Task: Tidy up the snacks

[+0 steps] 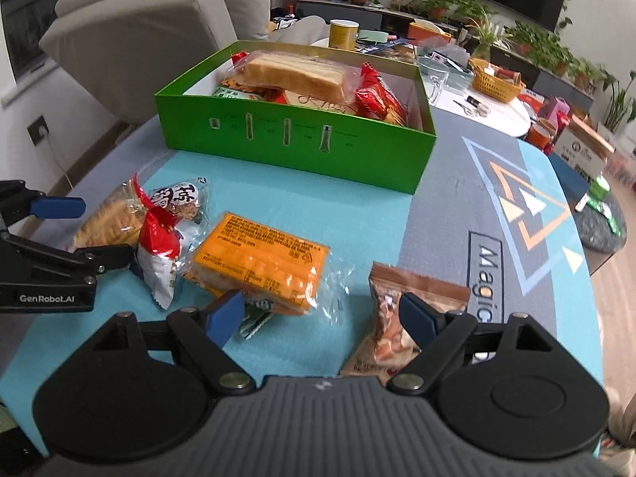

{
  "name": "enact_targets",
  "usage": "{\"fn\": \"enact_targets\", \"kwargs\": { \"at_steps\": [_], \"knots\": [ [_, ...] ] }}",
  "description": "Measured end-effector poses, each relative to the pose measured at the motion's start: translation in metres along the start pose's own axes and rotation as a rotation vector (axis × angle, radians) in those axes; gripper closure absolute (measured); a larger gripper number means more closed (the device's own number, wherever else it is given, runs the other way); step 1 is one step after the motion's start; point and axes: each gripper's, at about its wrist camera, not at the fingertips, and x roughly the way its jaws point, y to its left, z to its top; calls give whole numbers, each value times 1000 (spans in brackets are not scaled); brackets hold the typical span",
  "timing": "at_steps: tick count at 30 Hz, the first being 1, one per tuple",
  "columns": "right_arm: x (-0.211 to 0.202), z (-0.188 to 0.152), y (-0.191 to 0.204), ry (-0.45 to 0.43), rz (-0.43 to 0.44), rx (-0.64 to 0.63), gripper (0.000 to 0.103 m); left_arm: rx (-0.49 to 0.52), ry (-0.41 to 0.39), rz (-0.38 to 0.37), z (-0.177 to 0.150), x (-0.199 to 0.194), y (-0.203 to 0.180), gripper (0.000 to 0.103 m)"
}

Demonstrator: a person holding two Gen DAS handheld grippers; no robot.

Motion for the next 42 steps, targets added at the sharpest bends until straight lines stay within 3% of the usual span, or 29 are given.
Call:
{"fn": "enact_targets", "kwargs": {
  "at_steps": [11, 15, 18, 26, 42],
  "knots": [
    [17, 21, 7, -15, 15, -60, 51, -14, 30, -17, 8, 16, 3, 30],
    [26, 30, 3, -4, 47, -19, 51, -41, 33, -32, 9, 18, 6, 30],
    [31, 34, -1, -2, 76, 27, 51, -52, 31, -50, 10, 19, 7, 35],
    [39, 35, -15, 29, 145, 154, 55, -23, 3, -90, 9, 18, 0, 61],
    [13, 33, -28, -29, 153, 237, 56, -28, -57, -80, 15, -9, -2, 65]
  ]
}}
